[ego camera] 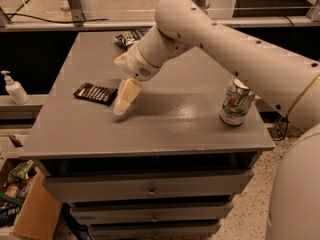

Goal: Pick rxbar chocolate

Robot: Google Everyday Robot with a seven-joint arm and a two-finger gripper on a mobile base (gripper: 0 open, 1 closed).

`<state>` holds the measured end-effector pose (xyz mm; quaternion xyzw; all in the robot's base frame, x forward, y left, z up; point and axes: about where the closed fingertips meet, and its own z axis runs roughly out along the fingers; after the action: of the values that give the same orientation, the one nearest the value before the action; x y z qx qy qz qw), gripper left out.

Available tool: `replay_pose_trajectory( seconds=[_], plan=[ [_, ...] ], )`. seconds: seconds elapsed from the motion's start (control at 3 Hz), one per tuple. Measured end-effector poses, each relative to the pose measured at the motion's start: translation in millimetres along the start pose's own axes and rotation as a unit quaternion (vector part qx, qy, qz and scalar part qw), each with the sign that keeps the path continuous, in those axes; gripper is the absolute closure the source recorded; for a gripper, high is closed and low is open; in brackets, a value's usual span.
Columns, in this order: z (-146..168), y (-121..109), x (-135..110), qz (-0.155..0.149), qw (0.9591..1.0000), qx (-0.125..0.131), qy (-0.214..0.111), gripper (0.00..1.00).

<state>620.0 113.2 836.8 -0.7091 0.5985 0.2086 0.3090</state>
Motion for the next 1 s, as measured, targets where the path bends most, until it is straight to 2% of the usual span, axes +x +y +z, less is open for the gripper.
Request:
replay_pose_trajectory(
  seconds=[0.67,1.0],
  plan=[
    [28,-8,-4,0.023,0.9994,-0.023,0.01,0.0],
    [29,-12,0,0.038,0.999,-0.019,0.013,0.18]
  ],
)
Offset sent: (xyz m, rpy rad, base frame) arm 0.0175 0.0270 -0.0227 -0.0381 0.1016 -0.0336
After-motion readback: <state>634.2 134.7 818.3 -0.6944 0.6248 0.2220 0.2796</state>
